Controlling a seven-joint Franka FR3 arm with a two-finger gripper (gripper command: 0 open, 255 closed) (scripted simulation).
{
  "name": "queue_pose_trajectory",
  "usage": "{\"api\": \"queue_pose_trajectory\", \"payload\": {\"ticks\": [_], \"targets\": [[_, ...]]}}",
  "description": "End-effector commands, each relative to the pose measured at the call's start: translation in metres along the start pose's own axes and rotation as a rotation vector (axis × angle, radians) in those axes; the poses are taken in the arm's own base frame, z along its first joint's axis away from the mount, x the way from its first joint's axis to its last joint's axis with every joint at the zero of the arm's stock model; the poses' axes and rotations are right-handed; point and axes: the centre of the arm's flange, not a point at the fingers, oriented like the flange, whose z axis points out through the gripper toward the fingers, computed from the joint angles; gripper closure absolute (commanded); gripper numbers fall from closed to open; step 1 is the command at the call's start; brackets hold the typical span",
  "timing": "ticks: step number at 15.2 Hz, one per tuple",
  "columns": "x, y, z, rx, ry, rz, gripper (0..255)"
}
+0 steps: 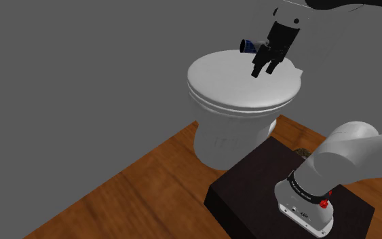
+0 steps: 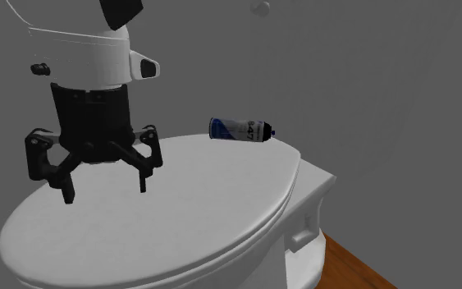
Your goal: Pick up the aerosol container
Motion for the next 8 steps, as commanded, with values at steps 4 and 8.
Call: {"api": "queue_pose_trajectory", "payload": {"ticks": [4, 8], "targets": [[0.011, 0.035, 0.0, -0.018, -0.002, -0.071, 0], [0.03, 0.081, 0.0, -0.043, -0.004, -0.165, 0]]}}
